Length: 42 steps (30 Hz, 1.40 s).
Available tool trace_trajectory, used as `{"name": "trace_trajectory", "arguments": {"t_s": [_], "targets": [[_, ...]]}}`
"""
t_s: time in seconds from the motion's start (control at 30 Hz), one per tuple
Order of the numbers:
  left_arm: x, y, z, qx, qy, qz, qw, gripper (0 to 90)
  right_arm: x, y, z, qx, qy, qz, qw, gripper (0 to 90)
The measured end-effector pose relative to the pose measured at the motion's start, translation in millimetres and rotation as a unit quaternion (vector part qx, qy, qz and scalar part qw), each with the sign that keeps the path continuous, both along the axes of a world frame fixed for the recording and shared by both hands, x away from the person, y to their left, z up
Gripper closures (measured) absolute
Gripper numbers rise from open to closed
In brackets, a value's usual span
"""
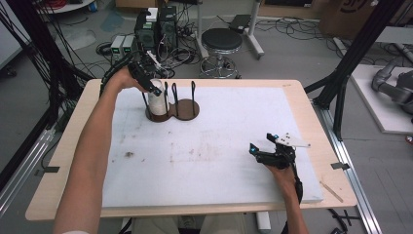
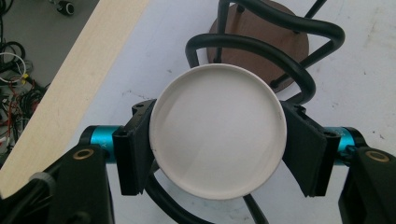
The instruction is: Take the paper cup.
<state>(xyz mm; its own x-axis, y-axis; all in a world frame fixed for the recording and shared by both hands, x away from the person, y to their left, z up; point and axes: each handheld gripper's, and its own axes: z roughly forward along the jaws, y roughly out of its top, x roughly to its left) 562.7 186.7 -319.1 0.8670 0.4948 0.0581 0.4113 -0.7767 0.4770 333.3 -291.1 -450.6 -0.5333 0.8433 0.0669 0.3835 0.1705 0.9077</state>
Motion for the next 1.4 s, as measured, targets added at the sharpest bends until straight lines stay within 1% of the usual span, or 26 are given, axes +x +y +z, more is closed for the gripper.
{"name": "trace_trajectory", "arguments": {"t_s": [0.27, 0.47, 0.5, 0.57, 0.73, 0.77, 0.8, 0.83, 0.87, 0.93, 1.0, 1.03, 1.07, 1.1, 1.17, 1.2, 1.23, 1.37, 1.4], "targets": [[-1.7, 1.9, 3.5, -0.005, -0.003, 0.002, 1.0, 33.8, 0.2, 0.2, -0.1, -0.003, -0.002, 0.001, 1.0, 14.5], [-3.9, 2.5, 11.0, -0.009, -0.008, 0.005, 0.9999, 34.0, 0.3, 0.4, -0.1, -0.003, -0.001, 0.0, 1.0, 14.5], [-4.1, 3.2, 13.4, -0.008, -0.01, 0.003, 0.9999, 34.0, 0.3, 0.3, -0.1, -0.003, -0.001, 0.0, 1.0, 14.5], [-5.4, 3.7, 17.7, -0.017, -0.013, 0.007, 0.9997, 34.2, 0.2, 0.3, -0.1, -0.004, -0.002, 0.001, 1.0, 14.5], [-9.3, 6.1, 31.4, -0.03, -0.023, 0.007, 0.9992, 35.0, 0.0, 0.3, 0.1, -0.003, -0.001, 0.0, 1.0, 14.5], [-10.8, 7.3, 35.9, -0.032, -0.031, 0.009, 0.999, 35.0, 0.0, 0.3, 0.1, -0.003, -0.001, 0.0, 1.0, 14.5], [-13.7, 9.8, 41.9, -0.048, -0.035, 0.014, 0.9981, 35.3, 0.2, 0.2, -0.1, -0.005, -0.004, 0.0, 1.0, 14.5], [-13.7, 9.8, 41.9, -0.048, -0.035, 0.014, 0.9981, 35.5, 0.2, 0.2, -0.1, -0.005, -0.004, 0.0, 1.0, 14.5], [-15.2, 11.2, 44.7, -0.049, -0.039, 0.015, 0.9979, 35.6, -0.2, 0.6, -0.1, -0.003, -0.004, -0.001, 1.0, 14.5], [-17.6, 13.7, 50.7, -0.043, -0.041, 0.02, 0.998, 35.8, -0.2, 0.6, -0.1, -0.003, -0.004, -0.001, 1.0, 14.5], [-20.4, 16.6, 59.6, -0.053, -0.046, 0.022, 0.9973, 35.9, -0.3, 0.6, -0.1, -0.003, -0.003, -0.001, 1.0, 14.5], [-21.0, 17.2, 62.7, -0.055, -0.05, 0.021, 0.9971, 35.9, -0.3, 0.6, -0.1, -0.003, -0.003, -0.001, 1.0, 14.5], [-22.9, 17.8, 69.7, -0.057, -0.053, 0.021, 0.9967, 35.9, -0.5, 0.7, 0.0, -0.002, -0.001, -0.002, 1.0, 14.5], [-22.9, 17.8, 69.7, -0.057, -0.053, 0.021, 0.9967, 36.0, -0.5, 0.7, 0.0, -0.002, -0.001, -0.002, 1.0, 14.5], [-24.3, 18.0, 75.7, -0.054, -0.06, 0.021, 0.9965, 35.9, -0.5, 0.7, 0.1, -0.001, -0.002, -0.003, 1.0, 14.5], [-24.8, 18.5, 77.9, -0.06, -0.063, 0.022, 0.996, 36.0, -0.4, 0.6, 0.0, -0.002, -0.004, -0.002, 1.0, 14.5], [-25.5, 18.8, 79.0, -0.066, -0.062, 0.021, 0.9957, 36.0, -0.4, 0.6, 0.0, -0.002, -0.004, -0.002, 1.0, 14.5], [-26.4, 19.9, 78.8, -0.054, -0.061, 0.023, 0.9964, 35.9, -0.6, 0.7, 0.1, 0.0, -0.002, -0.002, 1.0, 14.5], [-26.4, 20.5, 77.8, -0.05, -0.055, 0.024, 0.9969, 35.9, -0.6, 0.7, 0.0, 0.001, -0.001, -0.002, 1.0, 14.5]]}}
